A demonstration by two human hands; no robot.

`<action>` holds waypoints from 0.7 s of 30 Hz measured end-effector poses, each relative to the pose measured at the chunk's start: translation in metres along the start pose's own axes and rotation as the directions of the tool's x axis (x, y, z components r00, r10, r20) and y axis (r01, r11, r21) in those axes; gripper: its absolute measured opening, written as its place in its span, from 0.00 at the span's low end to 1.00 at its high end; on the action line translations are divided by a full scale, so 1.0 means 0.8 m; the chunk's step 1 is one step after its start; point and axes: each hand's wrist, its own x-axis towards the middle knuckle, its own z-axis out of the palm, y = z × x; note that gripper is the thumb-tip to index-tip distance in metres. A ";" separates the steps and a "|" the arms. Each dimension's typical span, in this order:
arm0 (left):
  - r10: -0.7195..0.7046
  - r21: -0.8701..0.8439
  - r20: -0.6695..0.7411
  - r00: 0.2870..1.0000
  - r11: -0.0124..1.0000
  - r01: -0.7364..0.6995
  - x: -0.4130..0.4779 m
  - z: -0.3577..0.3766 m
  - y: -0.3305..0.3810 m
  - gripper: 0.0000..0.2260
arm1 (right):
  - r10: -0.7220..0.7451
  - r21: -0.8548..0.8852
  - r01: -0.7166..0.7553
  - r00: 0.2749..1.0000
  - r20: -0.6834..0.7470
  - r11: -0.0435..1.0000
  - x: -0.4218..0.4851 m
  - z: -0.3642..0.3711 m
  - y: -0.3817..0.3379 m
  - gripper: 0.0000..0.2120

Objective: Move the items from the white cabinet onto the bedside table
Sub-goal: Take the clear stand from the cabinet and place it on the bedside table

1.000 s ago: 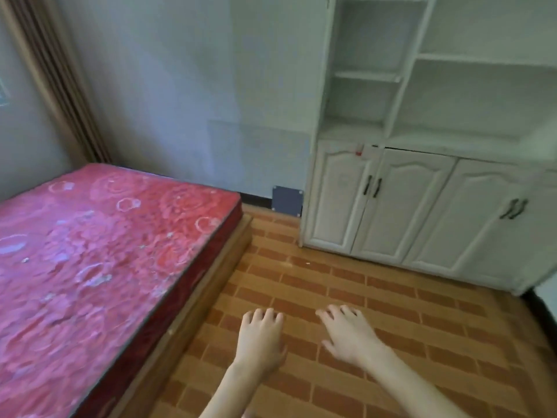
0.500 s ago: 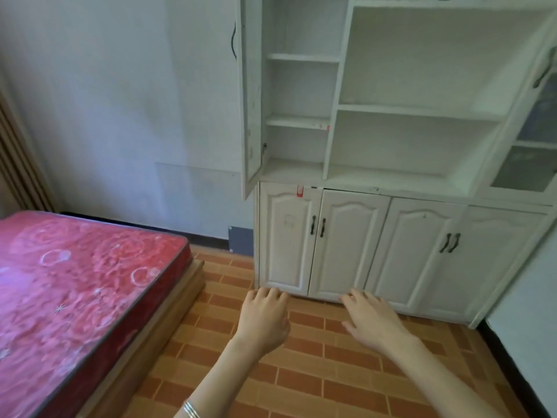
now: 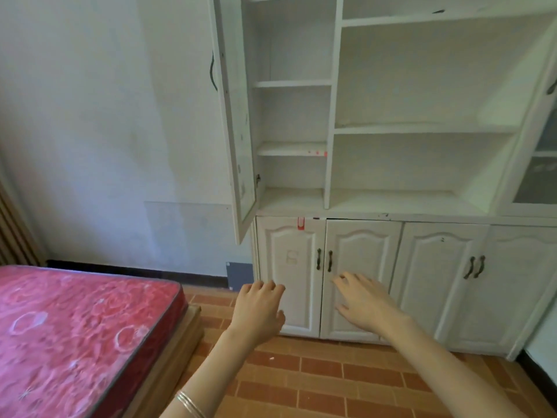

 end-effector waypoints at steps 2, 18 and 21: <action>0.030 0.014 -0.009 0.999 0.999 -0.030 0.039 -0.009 -0.014 0.21 | 0.018 -0.005 -0.018 0.999 -0.038 1.000 0.033 -0.010 0.006 0.25; 0.108 0.070 -0.224 0.969 0.993 -0.094 0.333 -0.033 -0.040 0.21 | -0.081 -0.075 0.069 0.981 -0.175 0.995 0.277 -0.074 0.123 0.22; 0.072 0.098 -0.278 0.958 0.994 -0.047 0.401 -0.058 -0.044 0.21 | -0.112 -0.093 0.094 0.971 -0.213 0.991 0.325 -0.106 0.165 0.23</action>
